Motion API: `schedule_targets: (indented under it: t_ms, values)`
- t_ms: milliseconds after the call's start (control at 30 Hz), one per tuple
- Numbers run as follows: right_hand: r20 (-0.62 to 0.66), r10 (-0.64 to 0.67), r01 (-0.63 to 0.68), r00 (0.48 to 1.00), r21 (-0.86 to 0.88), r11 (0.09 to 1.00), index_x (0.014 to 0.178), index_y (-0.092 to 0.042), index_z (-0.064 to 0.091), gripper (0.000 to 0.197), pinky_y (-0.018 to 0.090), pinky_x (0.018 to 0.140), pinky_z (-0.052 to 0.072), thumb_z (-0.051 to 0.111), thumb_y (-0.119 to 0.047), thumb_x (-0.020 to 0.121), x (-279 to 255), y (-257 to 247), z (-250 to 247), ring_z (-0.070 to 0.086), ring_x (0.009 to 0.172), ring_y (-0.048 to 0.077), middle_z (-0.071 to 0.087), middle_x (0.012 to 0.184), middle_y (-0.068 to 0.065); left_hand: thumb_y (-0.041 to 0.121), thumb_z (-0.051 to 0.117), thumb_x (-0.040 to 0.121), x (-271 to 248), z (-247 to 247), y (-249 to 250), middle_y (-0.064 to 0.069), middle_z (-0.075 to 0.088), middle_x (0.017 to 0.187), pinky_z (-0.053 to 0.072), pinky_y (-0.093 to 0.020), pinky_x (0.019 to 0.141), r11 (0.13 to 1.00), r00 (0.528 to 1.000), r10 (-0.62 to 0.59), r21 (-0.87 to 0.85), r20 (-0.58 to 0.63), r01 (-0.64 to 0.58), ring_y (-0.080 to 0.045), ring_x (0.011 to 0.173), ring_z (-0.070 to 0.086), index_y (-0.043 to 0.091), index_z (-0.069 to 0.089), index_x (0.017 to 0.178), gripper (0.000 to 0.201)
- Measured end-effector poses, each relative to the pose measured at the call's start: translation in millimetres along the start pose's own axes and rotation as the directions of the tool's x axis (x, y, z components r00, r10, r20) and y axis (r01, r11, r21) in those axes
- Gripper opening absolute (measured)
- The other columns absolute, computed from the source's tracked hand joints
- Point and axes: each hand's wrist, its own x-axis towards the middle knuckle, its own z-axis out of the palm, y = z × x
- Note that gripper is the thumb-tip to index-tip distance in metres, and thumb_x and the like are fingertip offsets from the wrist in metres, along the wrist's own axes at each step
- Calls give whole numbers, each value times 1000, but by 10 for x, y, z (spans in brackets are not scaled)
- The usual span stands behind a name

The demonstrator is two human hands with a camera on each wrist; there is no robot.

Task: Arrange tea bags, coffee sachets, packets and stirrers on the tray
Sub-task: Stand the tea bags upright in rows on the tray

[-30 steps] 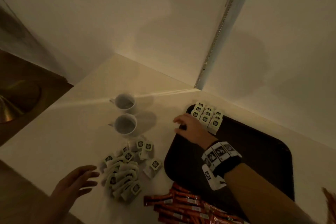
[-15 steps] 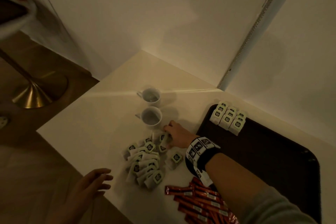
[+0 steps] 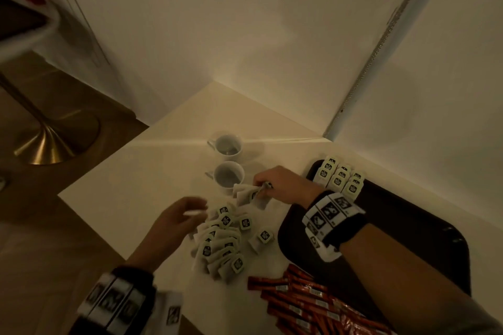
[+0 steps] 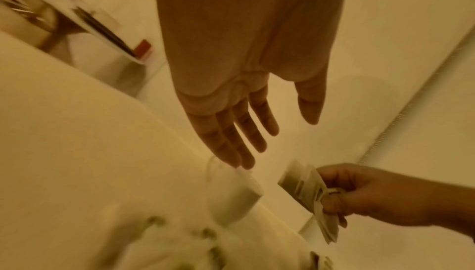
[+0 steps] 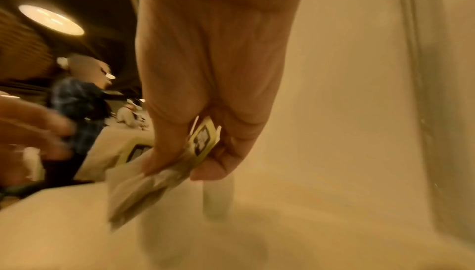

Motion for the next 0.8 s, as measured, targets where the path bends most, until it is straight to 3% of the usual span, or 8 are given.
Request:
schedule_targets:
  t_ms: [67,167,300,367,500,600,733,800]
  values:
    - [36,-42,44,998,-58,997,94,-9,66,11,31,74,42,64,-13,84,-101,-171,-230,57,84,19,66,91,8,28,76,78,204,141,284,5,64,114,50,-15,72,996,992,69,44,102,-74,-5,94,66,20,59,110,37]
    - [46,-109,114,993,-107,988,92,-13,67,10,25,68,37,64,-14,83,-258,-407,-503,53,76,11,65,87,2,47,75,63,455,350,694,8,60,119,51,-18,73,984,940,39,149,340,-95,-6,97,63,30,54,116,60]
    - [30,-97,99,995,-113,989,92,-12,66,10,28,70,40,64,-13,82,-428,-555,-721,50,72,9,60,78,-4,7,58,89,546,596,1034,-9,62,120,57,-31,76,979,771,-159,202,617,40,-22,94,68,24,46,129,46]
    - [-34,-64,61,997,-91,994,93,-11,66,13,30,71,40,66,-16,82,-503,-527,-780,50,73,11,58,78,-3,1,47,94,522,679,1098,-12,66,113,56,-29,71,988,737,-149,122,660,91,-25,87,68,20,48,126,38]
    - [-193,75,-60,978,83,995,103,-14,62,26,26,69,45,71,-27,83,-655,-426,-874,53,70,7,57,83,-6,0,40,95,508,817,1108,-11,67,104,55,-28,71,987,784,-40,-96,619,125,-26,85,67,12,55,118,29]
    - [-168,232,-151,958,392,907,112,-18,59,37,23,63,54,70,-35,81,-769,-410,-982,61,74,8,62,90,-2,-1,42,95,509,928,1112,-10,66,102,56,-26,69,964,830,12,-228,558,139,-22,79,68,11,56,116,28]
    - [-270,233,-114,934,394,912,104,-12,67,18,18,58,51,66,-18,87,-861,-370,-1066,61,64,1,65,81,-1,-1,48,94,488,1049,1129,-5,67,95,55,-23,71,952,862,99,-300,497,64,-16,76,68,12,56,113,25]
    - [-348,215,-74,912,376,924,94,-13,70,9,18,57,50,68,-13,85,-905,-387,-1099,62,67,6,67,82,2,-2,56,89,474,1095,1125,-5,66,93,54,-22,71,937,873,159,-350,462,15,-16,77,66,11,53,119,33]
